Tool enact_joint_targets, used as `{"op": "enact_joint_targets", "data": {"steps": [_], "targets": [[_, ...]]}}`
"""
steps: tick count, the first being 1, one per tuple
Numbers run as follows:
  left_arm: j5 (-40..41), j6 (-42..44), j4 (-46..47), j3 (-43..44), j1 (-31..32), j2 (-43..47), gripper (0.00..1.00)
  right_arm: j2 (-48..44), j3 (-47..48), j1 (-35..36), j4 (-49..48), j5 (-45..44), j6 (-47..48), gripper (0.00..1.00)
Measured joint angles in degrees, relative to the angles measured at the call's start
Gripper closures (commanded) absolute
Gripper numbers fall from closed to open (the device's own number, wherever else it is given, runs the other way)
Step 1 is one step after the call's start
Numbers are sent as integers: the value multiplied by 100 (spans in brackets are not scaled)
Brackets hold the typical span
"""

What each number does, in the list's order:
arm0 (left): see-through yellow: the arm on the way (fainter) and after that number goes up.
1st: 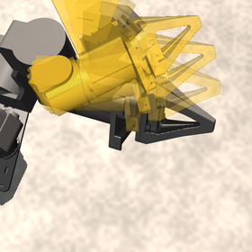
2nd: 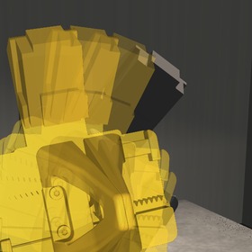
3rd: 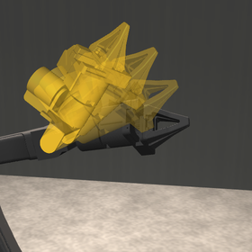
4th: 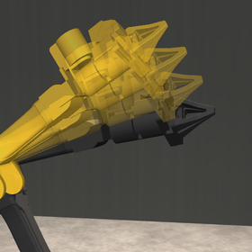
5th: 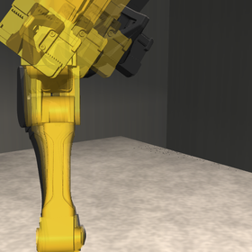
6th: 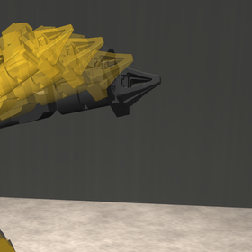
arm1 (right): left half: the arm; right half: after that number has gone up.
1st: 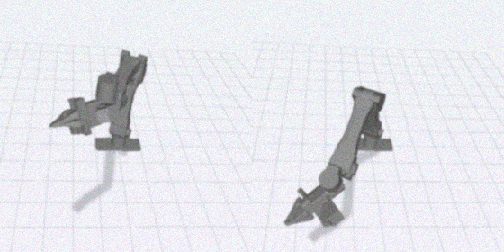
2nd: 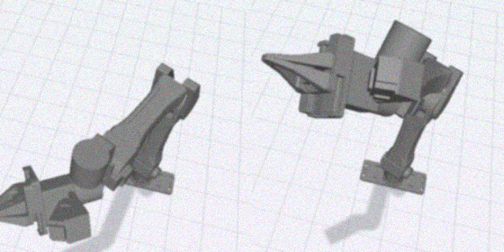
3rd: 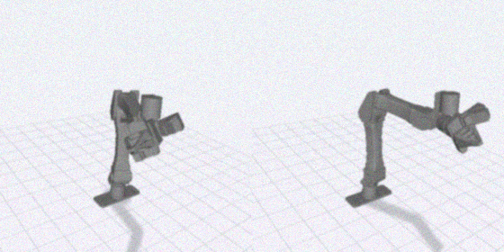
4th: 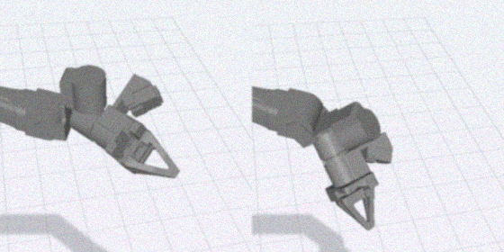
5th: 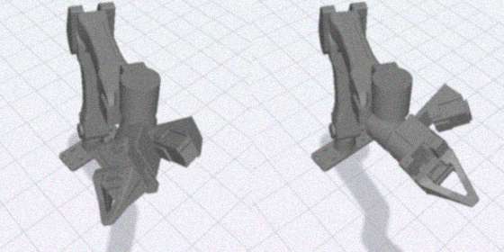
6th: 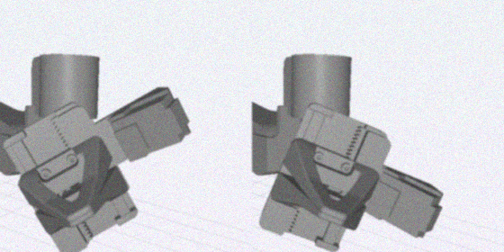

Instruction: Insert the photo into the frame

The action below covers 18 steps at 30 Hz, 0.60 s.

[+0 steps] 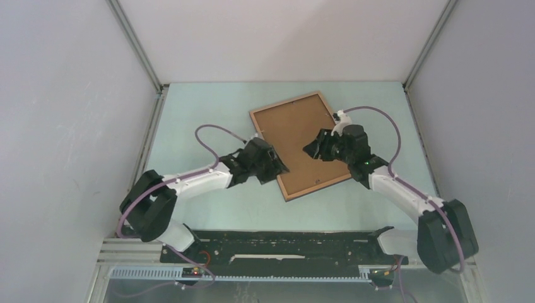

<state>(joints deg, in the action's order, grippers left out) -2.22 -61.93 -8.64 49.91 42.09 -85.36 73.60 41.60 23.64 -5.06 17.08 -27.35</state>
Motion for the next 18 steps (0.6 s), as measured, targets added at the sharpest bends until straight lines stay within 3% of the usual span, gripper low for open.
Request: {"op": "enact_joint_targets", "data": {"steps": [5,12,16,18], "targets": [[553,-1211,-544,175,706,-463,40,-649,-267,-7,-122,-516,131,41],[964,-2188,-1043,352,892,-876,42,-546,-380,-70,-170,-649,170,41],[1019,-2363,-1130,433,905,-1014,52,-424,-380,-173,-201,-599,151,41],[1019,-2328,-1233,649,907,-1263,65,-415,-380,-195,-205,-584,151,41]]}}
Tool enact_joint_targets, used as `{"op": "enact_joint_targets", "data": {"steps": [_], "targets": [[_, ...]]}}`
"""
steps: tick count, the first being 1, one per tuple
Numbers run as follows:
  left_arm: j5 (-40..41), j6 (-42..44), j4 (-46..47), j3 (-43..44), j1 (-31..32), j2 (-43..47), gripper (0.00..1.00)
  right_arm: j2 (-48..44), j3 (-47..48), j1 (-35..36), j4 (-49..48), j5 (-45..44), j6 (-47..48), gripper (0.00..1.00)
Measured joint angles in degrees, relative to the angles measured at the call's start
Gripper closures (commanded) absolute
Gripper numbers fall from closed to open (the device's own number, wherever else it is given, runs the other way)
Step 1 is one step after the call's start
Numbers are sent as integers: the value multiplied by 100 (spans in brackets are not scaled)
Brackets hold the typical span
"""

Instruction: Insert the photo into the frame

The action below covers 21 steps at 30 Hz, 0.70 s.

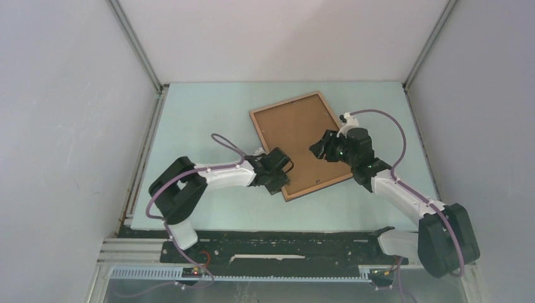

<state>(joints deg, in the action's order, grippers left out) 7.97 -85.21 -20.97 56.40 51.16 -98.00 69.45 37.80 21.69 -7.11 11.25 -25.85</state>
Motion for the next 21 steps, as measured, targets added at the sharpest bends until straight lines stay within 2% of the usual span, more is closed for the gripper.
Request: {"op": "enact_joint_targets", "data": {"steps": [4,7,11,17,21], "targets": [[46,216,-516,516,2,-431,77,20,0,-46,-4,42,-11,41],[133,306,-629,581,4,-450,79,28,0,-83,-4,92,-22,41],[203,494,-761,645,-22,-466,99,31,0,-109,-9,116,-28,41],[275,1434,-1126,997,-103,-619,100,85,0,-129,-72,157,-59,41],[719,2341,-1373,1130,-249,-638,100,101,-2,-160,-96,201,-92,41]]}}
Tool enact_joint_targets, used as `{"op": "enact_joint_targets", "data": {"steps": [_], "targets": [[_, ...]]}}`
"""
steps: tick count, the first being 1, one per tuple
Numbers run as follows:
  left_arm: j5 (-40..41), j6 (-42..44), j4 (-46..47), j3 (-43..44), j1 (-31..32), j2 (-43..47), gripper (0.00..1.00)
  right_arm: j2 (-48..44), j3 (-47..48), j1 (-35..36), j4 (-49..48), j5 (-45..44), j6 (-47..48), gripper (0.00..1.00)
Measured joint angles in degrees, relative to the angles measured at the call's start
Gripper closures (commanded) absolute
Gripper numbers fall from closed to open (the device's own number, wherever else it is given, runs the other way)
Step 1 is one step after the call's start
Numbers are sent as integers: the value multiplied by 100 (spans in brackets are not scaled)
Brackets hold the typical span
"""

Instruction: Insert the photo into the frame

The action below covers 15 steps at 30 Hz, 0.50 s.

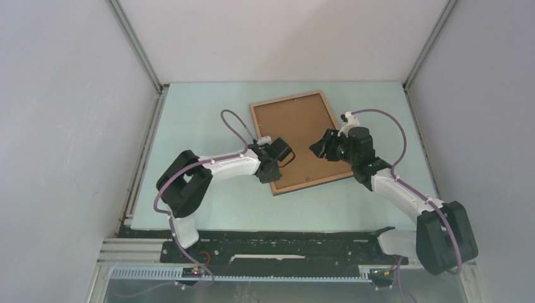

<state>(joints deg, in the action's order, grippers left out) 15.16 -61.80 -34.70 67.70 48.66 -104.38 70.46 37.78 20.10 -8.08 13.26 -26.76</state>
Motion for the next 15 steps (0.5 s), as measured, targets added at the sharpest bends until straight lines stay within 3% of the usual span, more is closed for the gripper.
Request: {"op": "enact_joint_targets", "data": {"steps": [15], "targets": [[164,3558,872,-219,-680,70,100,278,2,-15,-162,260,-114,41]]}}
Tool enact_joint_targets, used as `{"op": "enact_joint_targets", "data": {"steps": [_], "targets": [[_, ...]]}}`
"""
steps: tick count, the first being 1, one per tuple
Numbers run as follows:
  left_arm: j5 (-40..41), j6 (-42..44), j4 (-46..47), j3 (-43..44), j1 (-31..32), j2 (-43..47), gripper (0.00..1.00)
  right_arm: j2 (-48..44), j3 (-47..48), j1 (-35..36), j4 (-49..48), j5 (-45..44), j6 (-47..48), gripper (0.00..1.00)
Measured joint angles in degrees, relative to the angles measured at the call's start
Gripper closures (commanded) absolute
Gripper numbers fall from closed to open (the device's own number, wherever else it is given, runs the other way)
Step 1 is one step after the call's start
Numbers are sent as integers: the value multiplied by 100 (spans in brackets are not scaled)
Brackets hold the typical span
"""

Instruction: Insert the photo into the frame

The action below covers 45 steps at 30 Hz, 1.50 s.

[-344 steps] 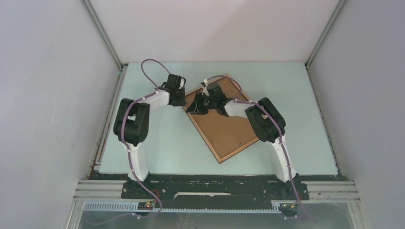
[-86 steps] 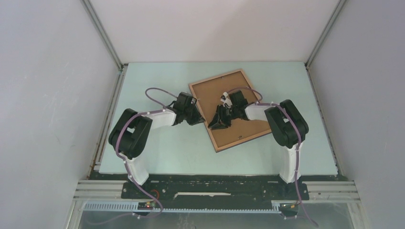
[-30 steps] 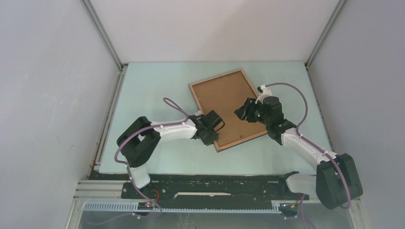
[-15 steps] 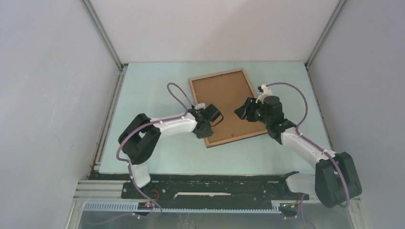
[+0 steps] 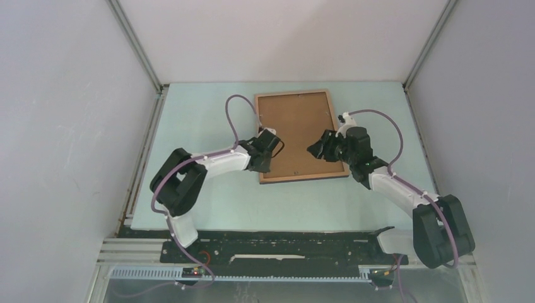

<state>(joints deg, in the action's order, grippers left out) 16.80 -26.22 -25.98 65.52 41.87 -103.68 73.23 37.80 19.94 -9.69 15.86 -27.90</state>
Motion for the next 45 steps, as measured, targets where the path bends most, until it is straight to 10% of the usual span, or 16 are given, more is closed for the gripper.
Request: {"op": "enact_joint_targets", "data": {"steps": [11,15,25,34,45], "targets": [[-732,1180,1390,-1019,-490,595,99,155,-2,-7,-98,131,-103,41],[-820,1165,1255,-1003,-999,632,61,173,0,-9,-129,146,-122,41],[-446,-1093,636,-848,-1499,1923,13,238,0,-11,-195,221,-186,41],[-907,-5554,-911,-732,-1482,2479,25,238,0,-11,-195,256,-203,41],[-1838,-7976,-693,-962,-1001,1333,34,238,0,-42,-197,271,-205,41]]}}
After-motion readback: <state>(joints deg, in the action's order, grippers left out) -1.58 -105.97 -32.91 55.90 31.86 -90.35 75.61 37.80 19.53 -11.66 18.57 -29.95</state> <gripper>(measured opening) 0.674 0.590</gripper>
